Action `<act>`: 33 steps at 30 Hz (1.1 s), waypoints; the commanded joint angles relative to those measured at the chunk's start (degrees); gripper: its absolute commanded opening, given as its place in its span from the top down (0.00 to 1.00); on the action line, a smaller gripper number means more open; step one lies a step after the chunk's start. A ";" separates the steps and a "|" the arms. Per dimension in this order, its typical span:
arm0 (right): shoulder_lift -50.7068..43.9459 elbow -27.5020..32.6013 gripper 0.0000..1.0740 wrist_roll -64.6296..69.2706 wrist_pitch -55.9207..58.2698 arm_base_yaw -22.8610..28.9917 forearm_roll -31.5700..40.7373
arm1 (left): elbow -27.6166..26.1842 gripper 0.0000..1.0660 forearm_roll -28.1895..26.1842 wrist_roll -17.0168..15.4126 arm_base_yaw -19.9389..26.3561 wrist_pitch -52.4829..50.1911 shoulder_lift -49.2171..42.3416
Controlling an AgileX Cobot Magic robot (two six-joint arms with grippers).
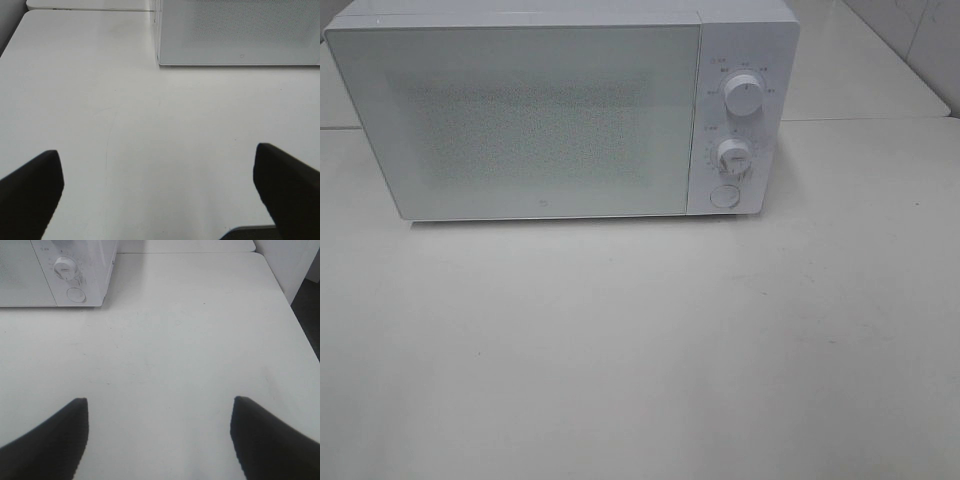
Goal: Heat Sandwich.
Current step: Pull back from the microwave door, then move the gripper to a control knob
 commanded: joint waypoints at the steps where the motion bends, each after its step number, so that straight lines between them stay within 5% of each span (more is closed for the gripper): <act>1: -1.26 0.06 0.30 -0.40 -0.86 -0.40 0.06 | 0.17 0.08 -0.34 -0.40 0.11 -0.29 -1.26; 13: 3.21 -2.58 0.30 -0.17 -6.88 -0.34 0.23 | 0.17 0.08 -0.34 -0.34 0.11 -0.29 -1.26; 33: 27.39 -2.29 0.28 0.69 -31.23 -0.34 0.52 | 0.17 0.08 -0.34 -0.34 0.11 -0.29 -1.26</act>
